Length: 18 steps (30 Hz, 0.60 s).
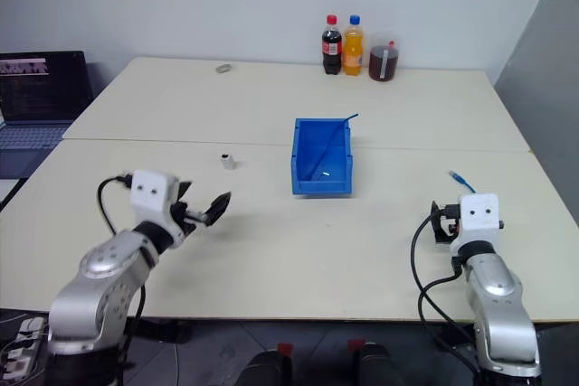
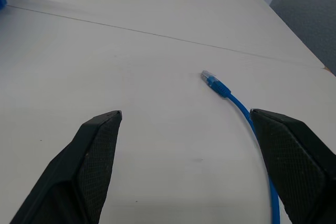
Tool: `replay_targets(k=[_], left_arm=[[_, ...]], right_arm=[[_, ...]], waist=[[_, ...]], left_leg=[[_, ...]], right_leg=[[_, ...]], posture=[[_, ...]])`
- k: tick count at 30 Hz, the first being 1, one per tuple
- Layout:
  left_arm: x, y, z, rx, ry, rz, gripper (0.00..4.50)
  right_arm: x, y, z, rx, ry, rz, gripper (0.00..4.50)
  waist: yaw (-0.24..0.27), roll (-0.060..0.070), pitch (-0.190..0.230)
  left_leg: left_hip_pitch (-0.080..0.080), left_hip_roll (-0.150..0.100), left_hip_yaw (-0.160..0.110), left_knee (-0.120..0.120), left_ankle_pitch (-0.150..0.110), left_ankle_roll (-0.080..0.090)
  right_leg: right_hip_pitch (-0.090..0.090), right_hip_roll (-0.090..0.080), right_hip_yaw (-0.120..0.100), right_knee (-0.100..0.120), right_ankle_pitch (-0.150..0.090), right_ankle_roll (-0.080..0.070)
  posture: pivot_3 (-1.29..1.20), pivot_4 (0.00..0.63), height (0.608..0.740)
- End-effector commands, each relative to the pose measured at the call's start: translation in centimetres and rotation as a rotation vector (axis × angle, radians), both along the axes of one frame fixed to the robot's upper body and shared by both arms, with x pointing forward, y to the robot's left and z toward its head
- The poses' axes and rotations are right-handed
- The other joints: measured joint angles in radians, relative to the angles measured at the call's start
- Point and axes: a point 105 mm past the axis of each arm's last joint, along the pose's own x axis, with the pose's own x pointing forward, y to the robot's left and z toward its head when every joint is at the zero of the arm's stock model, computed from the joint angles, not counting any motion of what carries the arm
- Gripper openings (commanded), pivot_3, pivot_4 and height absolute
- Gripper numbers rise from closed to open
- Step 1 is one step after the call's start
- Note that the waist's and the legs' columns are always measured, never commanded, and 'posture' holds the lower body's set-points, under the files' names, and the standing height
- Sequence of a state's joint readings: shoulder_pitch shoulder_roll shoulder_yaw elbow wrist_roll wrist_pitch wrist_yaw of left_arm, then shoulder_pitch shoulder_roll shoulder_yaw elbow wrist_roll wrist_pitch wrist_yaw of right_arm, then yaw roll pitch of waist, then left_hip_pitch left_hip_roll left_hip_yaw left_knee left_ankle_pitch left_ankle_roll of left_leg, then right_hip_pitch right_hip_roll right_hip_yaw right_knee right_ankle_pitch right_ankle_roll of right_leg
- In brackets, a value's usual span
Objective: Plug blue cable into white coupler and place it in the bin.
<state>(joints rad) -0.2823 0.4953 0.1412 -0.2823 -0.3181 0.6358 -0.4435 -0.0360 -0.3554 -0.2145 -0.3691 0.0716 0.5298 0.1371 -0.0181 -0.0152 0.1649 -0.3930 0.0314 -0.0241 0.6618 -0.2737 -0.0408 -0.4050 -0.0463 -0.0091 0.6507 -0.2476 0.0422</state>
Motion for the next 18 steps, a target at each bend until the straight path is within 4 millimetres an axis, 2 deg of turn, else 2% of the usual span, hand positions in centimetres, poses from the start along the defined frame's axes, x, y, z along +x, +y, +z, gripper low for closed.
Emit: replay_targets(k=[1, 4, 9, 12, 18], left_arm=[[1.1, -4.9, 2.7, 0.032, -0.092, -0.268, 4.50], [1.1, -9.4, 3.1, 0.081, -0.118, -0.495, 4.50], [-0.5, -16.3, 2.8, 0.123, -0.107, -0.867, 4.50], [-0.8, -18.5, 2.4, 0.133, -0.098, -0.965, 4.50], [0.7, -20.6, 1.7, 0.111, -0.114, -0.945, 4.50]], right_arm=[[0.7, -1.5, 0.9, -0.052, -0.005, 0.026, 4.15], [1.4, -2.7, 0.5, -0.101, 0.043, 0.071, 4.15], [3.8, -5.3, 1.5, -0.141, 0.065, 0.119, 4.15], [5.2, -7.0, 1.6, -0.112, 0.096, 0.113, 4.15], [7.1, -7.5, 0.0, 0.067, 0.230, 0.200, 4.15]], waist=[[0.002, 0.000, 0.000], [0.006, 0.000, 0.000], [0.000, 0.001, 0.001], [-0.005, 0.001, 0.001], [-0.013, 0.001, 0.001]], left_leg=[[0.000, 0.000, 0.000, 0.000, 0.000, 0.000], [-0.001, 0.000, 0.001, 0.000, 0.000, 0.000], [-0.001, 0.000, 0.003, 0.000, 0.000, 0.000], [-0.002, -0.001, 0.002, 0.000, 0.000, 0.000], [-0.001, -0.001, 0.002, 0.000, 0.000, 0.001]], right_leg=[[0.000, 0.000, 0.000, 0.000, 0.000, 0.000], [0.000, 0.000, 0.000, -0.002, 0.000, 0.000], [0.000, 0.000, 0.002, -0.003, 0.000, -0.001], [0.000, 0.000, 0.002, -0.003, 0.000, 0.000], [0.000, 0.001, 0.002, -0.003, 0.001, -0.001]], posture=[[0.00, 0.150, 0.740], [0.00, 0.150, 0.740], [0.00, 0.150, 0.740], [0.00, 0.150, 0.740], [0.00, 0.150, 0.740]])
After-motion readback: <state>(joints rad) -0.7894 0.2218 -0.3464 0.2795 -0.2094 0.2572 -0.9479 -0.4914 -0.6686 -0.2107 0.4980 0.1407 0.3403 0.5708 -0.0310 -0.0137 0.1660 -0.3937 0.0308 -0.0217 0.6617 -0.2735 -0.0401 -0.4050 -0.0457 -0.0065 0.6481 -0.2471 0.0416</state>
